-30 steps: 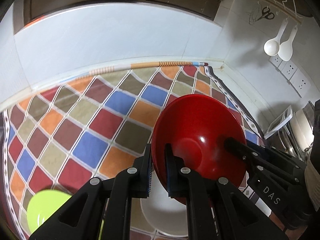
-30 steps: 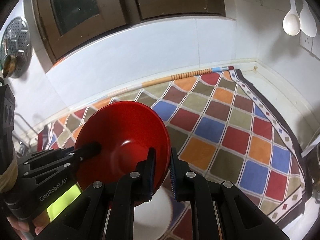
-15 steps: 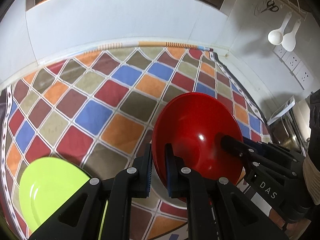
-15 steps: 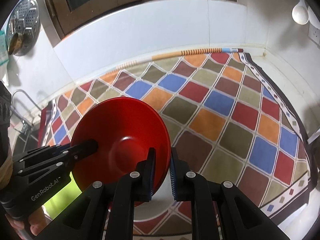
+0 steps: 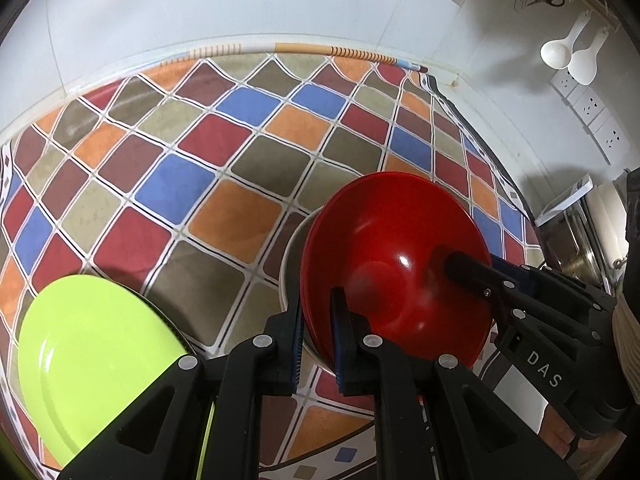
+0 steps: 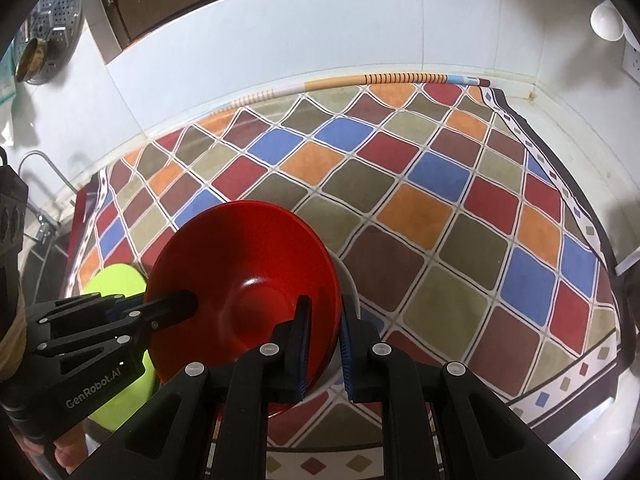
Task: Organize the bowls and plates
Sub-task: 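Lower the red-and-black bowl into the white bowl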
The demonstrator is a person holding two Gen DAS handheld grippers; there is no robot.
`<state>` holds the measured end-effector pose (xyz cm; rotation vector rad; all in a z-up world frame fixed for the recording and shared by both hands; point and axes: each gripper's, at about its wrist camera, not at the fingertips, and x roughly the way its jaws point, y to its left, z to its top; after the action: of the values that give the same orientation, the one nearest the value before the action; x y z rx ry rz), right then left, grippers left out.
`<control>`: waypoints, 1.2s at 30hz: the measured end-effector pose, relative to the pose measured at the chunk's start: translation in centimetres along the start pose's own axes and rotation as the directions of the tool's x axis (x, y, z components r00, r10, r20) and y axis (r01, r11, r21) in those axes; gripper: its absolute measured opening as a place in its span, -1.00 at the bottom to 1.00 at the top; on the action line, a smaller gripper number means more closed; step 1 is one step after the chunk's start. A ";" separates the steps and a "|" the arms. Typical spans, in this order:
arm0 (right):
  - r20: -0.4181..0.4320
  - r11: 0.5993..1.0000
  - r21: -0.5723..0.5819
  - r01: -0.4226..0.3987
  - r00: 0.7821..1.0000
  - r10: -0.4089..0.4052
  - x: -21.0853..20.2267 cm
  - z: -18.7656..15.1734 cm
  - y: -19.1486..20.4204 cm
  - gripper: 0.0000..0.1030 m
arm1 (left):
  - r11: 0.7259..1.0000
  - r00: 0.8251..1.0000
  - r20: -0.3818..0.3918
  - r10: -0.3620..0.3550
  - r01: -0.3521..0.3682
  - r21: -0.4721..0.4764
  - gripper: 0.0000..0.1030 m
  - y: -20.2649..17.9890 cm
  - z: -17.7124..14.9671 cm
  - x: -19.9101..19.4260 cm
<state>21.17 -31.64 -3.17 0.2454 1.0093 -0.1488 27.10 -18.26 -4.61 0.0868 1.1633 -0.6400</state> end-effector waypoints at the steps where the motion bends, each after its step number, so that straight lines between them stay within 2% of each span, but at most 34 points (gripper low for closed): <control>1: -0.002 1.000 -0.004 0.005 1.000 -0.005 0.1 -0.1 0.0 -0.71 | 1.000 1.000 -0.002 -0.001 0.001 0.001 -0.73 0.0 0.0 0.1; 8: -0.005 0.999 -0.025 0.023 1.000 -0.024 0.3 -0.3 0.1 -0.71 | 1.000 1.000 -0.003 0.002 -0.002 0.002 -0.73 0.1 -0.1 0.3; 15: 0.019 0.996 -0.062 0.060 0.998 -0.059 0.3 -0.6 0.4 -0.70 | 1.000 1.000 0.000 0.002 -0.002 0.009 -0.64 0.0 -0.2 0.4; 18: 0.020 0.995 -0.071 0.069 0.997 -0.068 0.4 -0.6 0.4 -0.70 | 1.000 1.000 0.004 -0.007 0.007 0.019 -0.53 -0.2 -0.2 0.1; 21: 0.015 0.996 -0.065 0.059 0.998 -0.059 0.4 -0.7 0.3 -0.68 | 0.999 0.999 0.035 0.021 -0.023 0.038 -0.17 -0.6 -0.3 -0.6; 24: 0.019 0.998 -0.052 0.043 0.999 -0.042 0.4 -0.7 0.1 -0.39 | 0.997 0.997 0.073 0.039 -0.044 0.056 -0.13 -0.8 -0.1 -1.7; 27: 0.031 0.998 -0.053 0.046 0.999 -0.045 0.3 -0.7 0.1 -0.35 | 0.998 0.996 0.086 0.035 -0.039 0.052 -0.11 -0.7 0.1 -2.3; 31: 0.045 0.999 -0.035 0.037 0.998 -0.035 0.0 -0.6 0.0 -0.08 | 0.997 0.993 0.101 0.059 -0.064 0.045 -0.09 -0.2 0.1 -2.7; 36: 0.071 0.999 -0.011 0.048 0.996 -0.047 -0.4 -0.4 -0.2 -0.01 | 0.994 0.989 0.104 0.101 -0.104 0.032 -0.09 0.4 0.1 -2.4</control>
<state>20.57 -31.67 -3.04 0.2031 0.9457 -0.1924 26.79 -16.96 -2.60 0.1433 1.0412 -0.5690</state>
